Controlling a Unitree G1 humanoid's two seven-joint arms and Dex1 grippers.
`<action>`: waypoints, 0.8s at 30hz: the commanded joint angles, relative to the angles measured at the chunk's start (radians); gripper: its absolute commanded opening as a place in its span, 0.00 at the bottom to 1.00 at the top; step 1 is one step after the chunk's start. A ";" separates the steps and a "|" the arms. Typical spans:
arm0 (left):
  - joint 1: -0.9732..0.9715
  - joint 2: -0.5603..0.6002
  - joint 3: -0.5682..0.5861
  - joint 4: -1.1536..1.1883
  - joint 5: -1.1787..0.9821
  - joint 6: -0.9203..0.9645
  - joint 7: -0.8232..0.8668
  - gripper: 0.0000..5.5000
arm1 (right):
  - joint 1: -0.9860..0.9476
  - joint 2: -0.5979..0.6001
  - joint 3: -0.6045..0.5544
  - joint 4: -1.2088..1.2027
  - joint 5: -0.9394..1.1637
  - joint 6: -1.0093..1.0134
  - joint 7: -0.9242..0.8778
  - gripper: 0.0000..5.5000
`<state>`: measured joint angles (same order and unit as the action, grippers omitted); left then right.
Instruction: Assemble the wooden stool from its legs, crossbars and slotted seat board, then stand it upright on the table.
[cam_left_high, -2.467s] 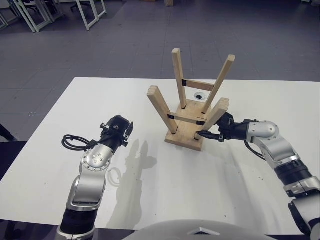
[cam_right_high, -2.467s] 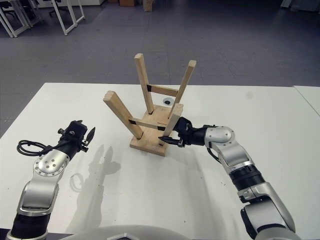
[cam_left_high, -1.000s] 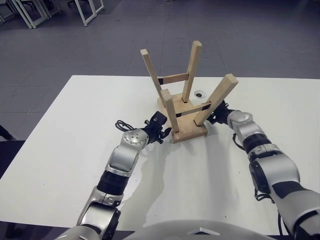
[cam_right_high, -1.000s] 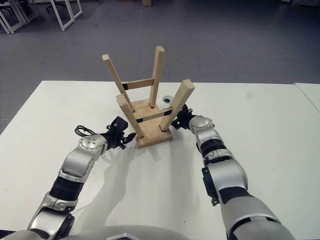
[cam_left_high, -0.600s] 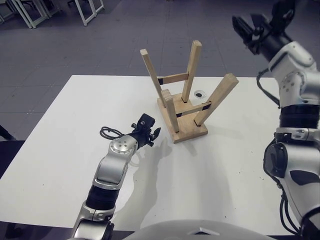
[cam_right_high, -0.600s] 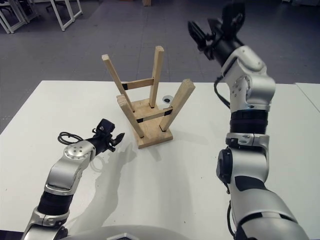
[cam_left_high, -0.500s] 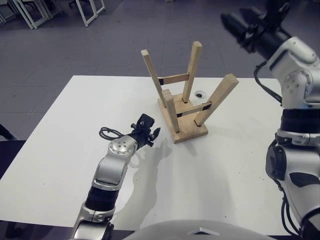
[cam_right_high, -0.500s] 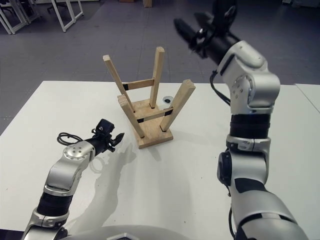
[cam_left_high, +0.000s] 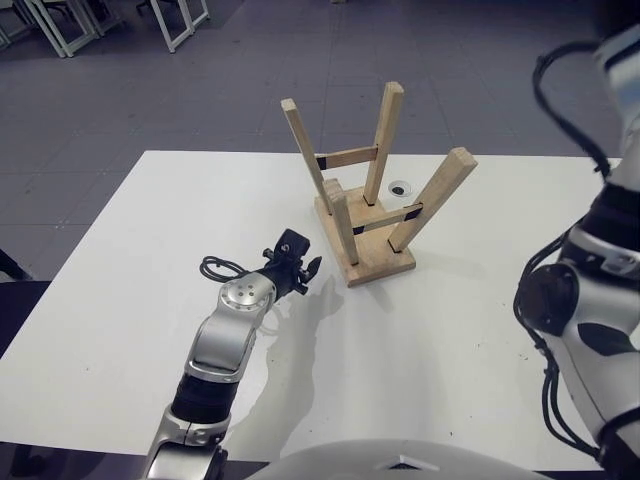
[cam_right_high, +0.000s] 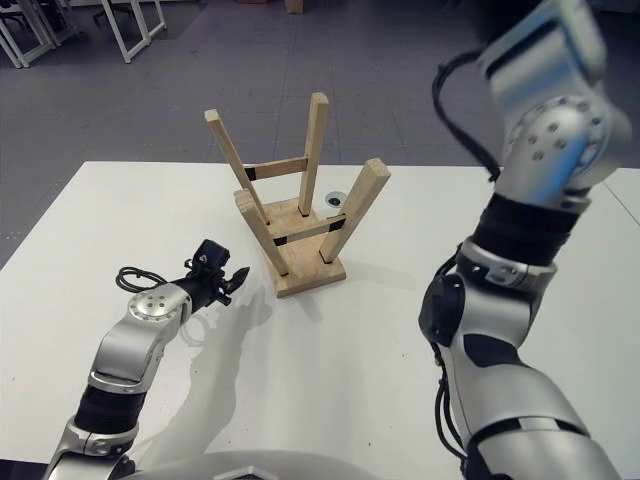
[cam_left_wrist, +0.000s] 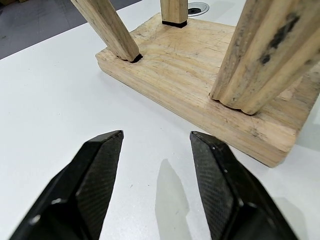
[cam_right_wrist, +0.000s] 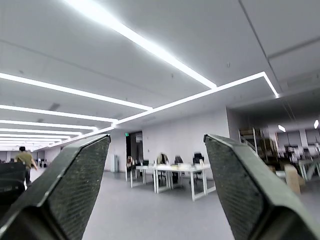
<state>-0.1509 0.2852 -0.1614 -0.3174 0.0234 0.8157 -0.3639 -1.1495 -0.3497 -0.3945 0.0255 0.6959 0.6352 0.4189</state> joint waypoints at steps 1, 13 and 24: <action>0.019 0.009 0.003 -0.008 -0.003 -0.002 0.010 0.45 | 0.133 0.002 0.127 0.018 -0.044 0.033 0.054 0.63; 0.030 0.007 -0.004 -0.009 -0.004 0.005 0.010 0.45 | 0.444 0.050 0.354 -0.020 -0.062 0.062 0.116 0.63; 0.017 0.020 0.088 -0.047 -0.016 0.000 0.035 0.45 | 0.251 -0.155 0.079 0.049 -0.075 0.037 -0.055 0.63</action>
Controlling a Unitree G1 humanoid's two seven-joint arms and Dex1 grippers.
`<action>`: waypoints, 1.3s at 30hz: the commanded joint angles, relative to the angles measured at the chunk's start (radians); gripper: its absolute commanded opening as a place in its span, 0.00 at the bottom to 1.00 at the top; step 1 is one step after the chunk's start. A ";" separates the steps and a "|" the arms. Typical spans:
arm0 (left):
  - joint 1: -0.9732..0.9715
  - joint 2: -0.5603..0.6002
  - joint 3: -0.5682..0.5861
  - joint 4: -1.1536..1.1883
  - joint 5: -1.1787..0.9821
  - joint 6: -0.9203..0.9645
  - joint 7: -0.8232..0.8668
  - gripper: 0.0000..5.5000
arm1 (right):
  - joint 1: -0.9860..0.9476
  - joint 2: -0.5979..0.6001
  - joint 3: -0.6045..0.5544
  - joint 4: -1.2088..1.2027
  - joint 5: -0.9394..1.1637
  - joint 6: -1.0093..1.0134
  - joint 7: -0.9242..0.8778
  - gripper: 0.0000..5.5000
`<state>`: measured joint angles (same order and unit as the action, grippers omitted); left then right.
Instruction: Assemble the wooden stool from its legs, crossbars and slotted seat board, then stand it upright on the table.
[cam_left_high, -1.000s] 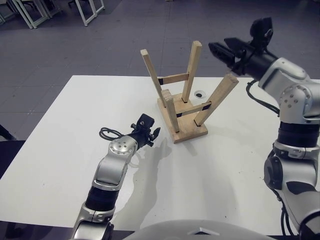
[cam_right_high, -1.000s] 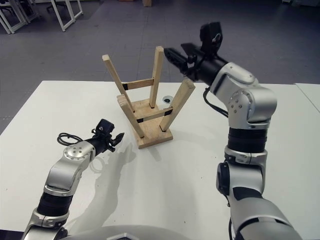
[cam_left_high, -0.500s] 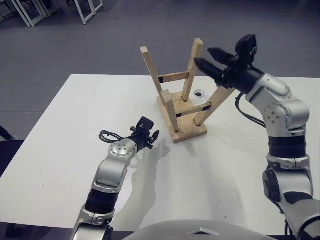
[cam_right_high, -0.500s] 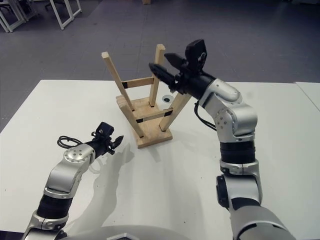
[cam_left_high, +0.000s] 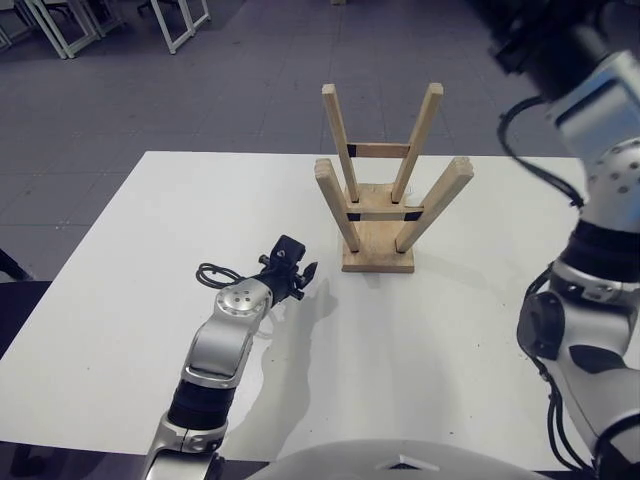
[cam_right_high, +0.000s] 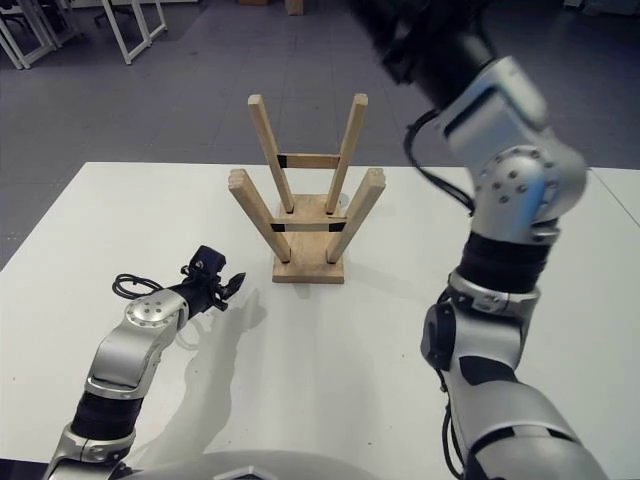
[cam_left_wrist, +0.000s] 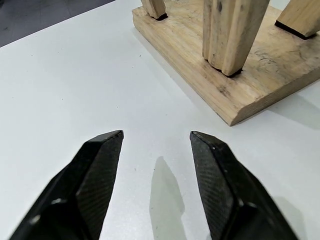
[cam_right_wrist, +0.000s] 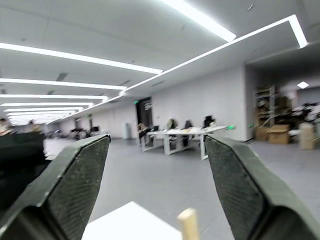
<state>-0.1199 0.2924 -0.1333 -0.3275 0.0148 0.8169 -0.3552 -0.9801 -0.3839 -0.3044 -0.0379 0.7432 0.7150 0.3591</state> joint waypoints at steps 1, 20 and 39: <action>-0.013 0.021 0.083 -0.049 -0.008 -0.003 0.032 0.45 | 0.136 -0.161 0.014 0.165 -0.182 -0.081 0.029 0.63; 0.011 0.060 0.315 -0.044 0.002 -0.135 0.161 0.45 | 0.429 -0.058 0.495 0.485 -0.669 -0.877 0.466 0.63; 0.020 0.075 0.252 -0.079 -0.032 -0.024 0.100 0.45 | 0.527 -0.319 0.481 0.358 -0.684 -0.729 0.555 0.63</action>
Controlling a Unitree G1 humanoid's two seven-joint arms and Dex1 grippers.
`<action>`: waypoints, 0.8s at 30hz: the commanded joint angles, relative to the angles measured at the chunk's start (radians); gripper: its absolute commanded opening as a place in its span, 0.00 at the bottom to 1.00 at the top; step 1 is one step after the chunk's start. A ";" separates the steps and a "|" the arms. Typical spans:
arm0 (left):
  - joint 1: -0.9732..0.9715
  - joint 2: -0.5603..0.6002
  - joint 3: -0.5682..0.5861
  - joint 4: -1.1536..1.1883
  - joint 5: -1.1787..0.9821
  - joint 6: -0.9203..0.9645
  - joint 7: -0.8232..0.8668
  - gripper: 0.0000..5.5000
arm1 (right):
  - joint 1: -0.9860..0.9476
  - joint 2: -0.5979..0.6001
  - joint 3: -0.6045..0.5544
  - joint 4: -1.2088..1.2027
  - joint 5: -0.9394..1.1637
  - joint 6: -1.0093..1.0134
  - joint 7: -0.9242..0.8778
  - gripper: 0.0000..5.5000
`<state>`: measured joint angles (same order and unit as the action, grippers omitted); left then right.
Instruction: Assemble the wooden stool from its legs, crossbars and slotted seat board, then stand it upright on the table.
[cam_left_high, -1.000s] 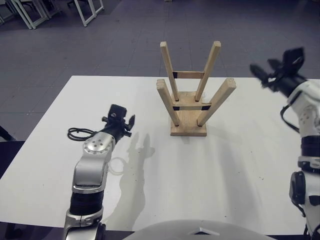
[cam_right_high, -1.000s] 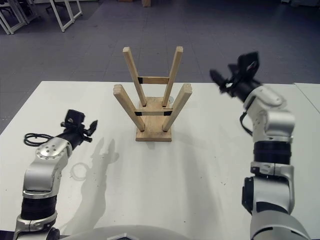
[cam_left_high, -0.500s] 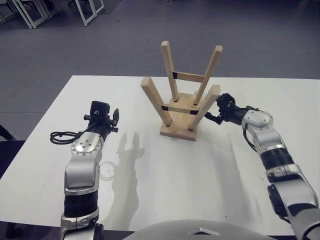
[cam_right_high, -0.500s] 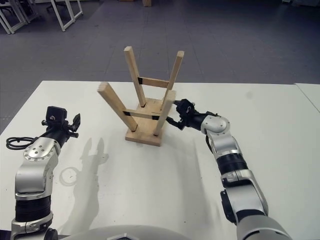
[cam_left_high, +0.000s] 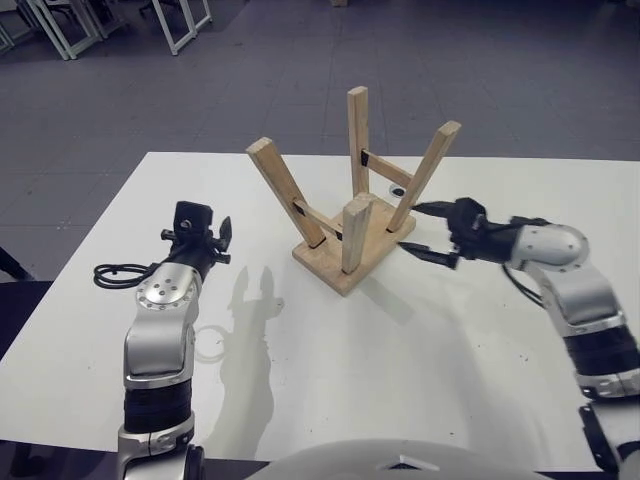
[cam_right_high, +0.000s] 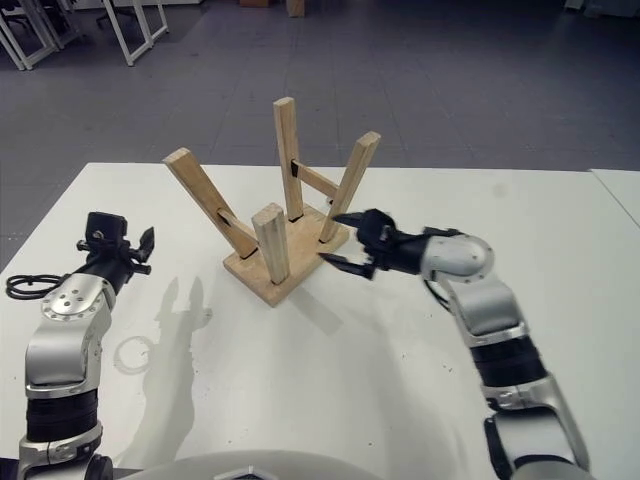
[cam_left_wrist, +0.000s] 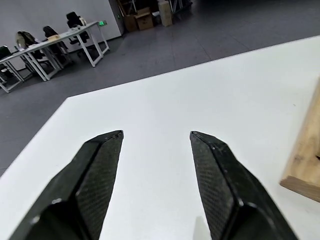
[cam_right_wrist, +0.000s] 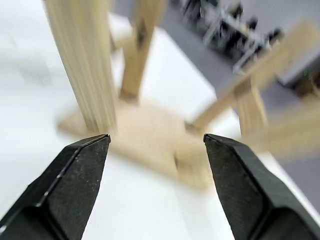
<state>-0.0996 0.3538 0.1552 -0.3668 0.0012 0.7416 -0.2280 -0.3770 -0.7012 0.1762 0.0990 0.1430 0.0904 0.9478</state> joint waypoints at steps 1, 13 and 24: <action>-0.004 0.012 -0.043 -0.043 -0.021 0.061 -0.029 0.45 | -0.109 0.019 -0.002 0.287 -0.099 -0.129 -0.056 0.63; -0.092 0.088 -0.151 -0.141 -0.162 0.296 -0.165 0.45 | -0.517 0.323 0.014 1.073 -0.283 -0.309 -0.460 0.63; -0.061 0.076 -0.185 -0.117 -0.153 0.250 -0.122 0.45 | -0.571 0.430 -0.033 1.098 -0.279 -0.503 -0.382 0.63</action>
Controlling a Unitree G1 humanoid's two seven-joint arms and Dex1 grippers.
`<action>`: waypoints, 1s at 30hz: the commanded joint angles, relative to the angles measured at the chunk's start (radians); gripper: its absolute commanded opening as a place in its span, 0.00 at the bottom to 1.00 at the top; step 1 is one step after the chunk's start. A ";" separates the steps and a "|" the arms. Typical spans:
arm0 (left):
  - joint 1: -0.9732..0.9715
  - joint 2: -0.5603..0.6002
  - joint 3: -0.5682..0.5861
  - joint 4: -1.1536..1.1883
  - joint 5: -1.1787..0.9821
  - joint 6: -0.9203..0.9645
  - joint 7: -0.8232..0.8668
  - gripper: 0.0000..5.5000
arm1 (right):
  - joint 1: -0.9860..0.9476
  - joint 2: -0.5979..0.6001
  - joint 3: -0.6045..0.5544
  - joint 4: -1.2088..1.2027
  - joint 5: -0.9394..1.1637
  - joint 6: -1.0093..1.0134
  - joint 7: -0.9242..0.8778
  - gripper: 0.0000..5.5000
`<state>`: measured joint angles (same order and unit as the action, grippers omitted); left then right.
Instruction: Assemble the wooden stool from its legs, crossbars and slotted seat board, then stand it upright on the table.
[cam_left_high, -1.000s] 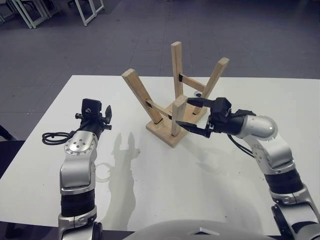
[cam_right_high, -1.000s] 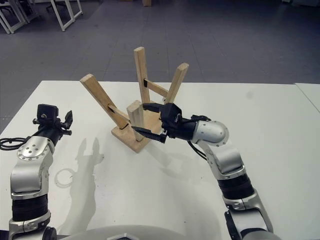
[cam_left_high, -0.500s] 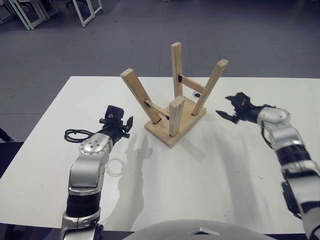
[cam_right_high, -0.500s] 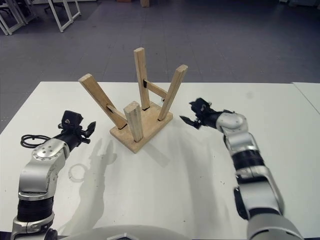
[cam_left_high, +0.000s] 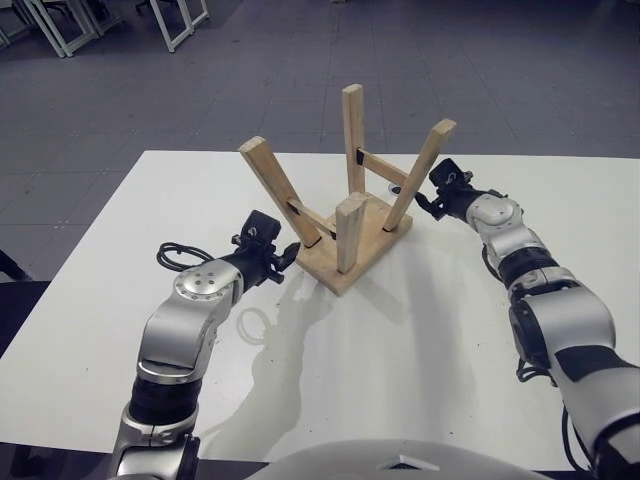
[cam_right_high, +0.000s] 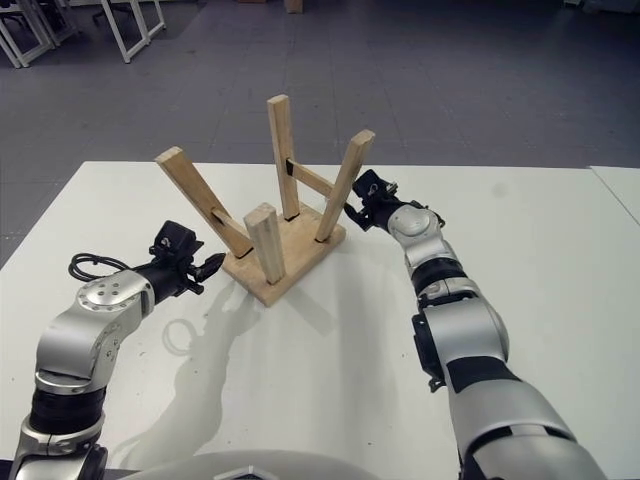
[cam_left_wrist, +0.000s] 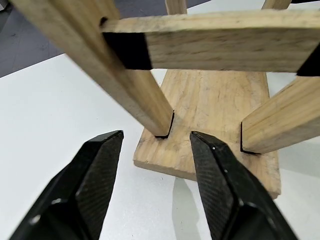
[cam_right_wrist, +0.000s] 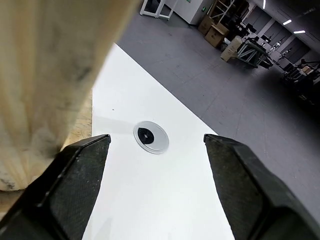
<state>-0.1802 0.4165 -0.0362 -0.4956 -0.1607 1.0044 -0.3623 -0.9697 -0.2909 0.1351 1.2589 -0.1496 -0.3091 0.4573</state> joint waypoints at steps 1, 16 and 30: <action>0.028 0.028 0.013 0.018 0.015 -0.018 0.012 0.45 | 0.047 0.009 0.022 -0.093 0.005 -0.157 0.149 0.63; 0.045 0.111 -0.031 0.231 0.016 -0.197 -0.124 0.45 | 0.589 -0.231 0.089 -1.166 0.252 0.004 0.582 0.63; 0.104 0.162 0.093 0.211 0.014 -0.261 -0.131 0.45 | 0.655 -0.431 -0.055 -1.061 0.259 0.141 0.572 0.63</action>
<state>-0.1147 0.5417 -0.0010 -0.2604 -0.1335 0.7470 -0.4751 -0.3145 -0.7018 0.0995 0.1925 0.0854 -0.2025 1.0225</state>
